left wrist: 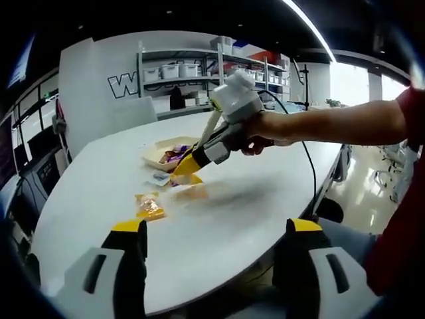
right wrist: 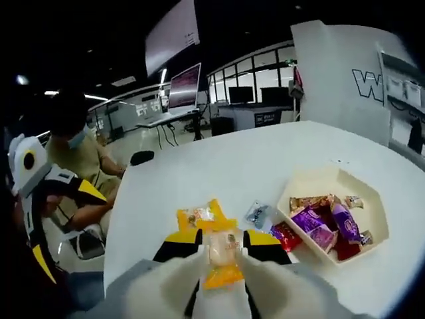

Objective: Place the target food into the container with the food tongs after gripping and lifting it, then release it inside without dropping or visibly crushing the food.

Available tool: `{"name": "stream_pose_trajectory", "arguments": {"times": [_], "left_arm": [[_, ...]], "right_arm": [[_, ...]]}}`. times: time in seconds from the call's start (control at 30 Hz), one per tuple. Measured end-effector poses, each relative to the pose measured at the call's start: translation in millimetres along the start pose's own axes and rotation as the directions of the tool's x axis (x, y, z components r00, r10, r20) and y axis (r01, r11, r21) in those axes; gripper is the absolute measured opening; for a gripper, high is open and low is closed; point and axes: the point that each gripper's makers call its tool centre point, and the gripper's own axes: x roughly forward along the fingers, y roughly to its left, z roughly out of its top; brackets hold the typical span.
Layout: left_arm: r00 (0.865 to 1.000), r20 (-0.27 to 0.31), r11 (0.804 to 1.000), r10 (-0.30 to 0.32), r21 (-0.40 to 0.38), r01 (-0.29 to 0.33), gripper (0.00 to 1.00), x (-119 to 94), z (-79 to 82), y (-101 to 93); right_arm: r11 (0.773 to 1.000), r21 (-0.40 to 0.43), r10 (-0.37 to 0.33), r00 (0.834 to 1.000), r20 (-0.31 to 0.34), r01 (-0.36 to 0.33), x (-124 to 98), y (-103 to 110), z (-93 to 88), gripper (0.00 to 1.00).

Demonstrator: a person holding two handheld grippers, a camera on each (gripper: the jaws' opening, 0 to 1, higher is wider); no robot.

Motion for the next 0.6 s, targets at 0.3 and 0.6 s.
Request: {"name": "stream_pose_trajectory", "arguments": {"times": [0.3, 0.6], "left_arm": [[1.000, 0.004, 1.000, -0.010, -0.001, 0.010, 0.84, 4, 0.9, -3.1], [1.000, 0.005, 1.000, -0.024, 0.006, 0.024, 0.83, 10, 4.3, -9.6]], "right_arm": [[0.997, 0.080, -0.015, 0.998, 0.060, 0.010, -18, -12, 8.0, 0.19], [0.994, 0.103, -0.046, 0.997, 0.069, 0.039, -34, -26, 5.8, 0.19]]}}
